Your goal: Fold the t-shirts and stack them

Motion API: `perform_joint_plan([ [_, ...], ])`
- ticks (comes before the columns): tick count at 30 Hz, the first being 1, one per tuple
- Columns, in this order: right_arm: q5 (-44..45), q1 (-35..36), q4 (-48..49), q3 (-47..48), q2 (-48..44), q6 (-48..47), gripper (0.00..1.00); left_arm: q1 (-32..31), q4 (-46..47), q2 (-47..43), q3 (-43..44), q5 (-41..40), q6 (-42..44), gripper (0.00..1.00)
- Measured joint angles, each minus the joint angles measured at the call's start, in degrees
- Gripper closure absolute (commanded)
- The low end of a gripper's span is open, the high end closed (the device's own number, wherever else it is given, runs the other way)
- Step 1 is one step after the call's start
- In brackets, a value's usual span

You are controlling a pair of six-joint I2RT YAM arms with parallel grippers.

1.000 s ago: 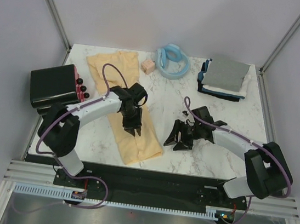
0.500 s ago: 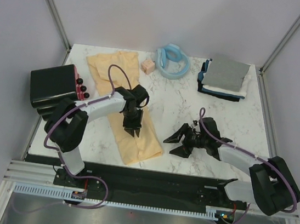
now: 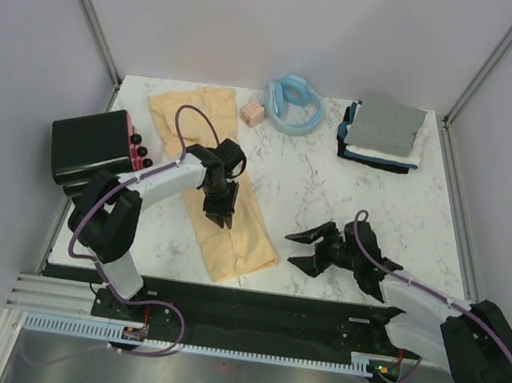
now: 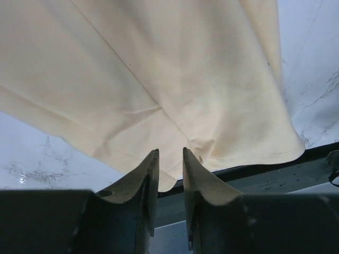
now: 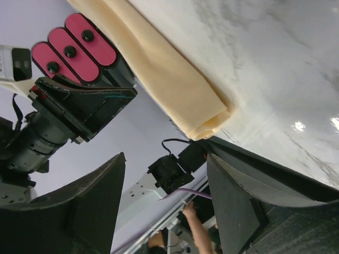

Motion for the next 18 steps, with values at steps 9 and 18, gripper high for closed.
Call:
perform_joint_plan([
  [9,0.5,4.8,-8.8,17.7,15.1,-14.9,0.28,2.5,0.4,-0.6,-1.6,0.2,2.2,0.69],
  [18,-1.3,5.3,-14.6,16.0,13.0,-14.6,0.27,4.6,1.4,-1.6,-4.4,0.6,3.4,0.7],
])
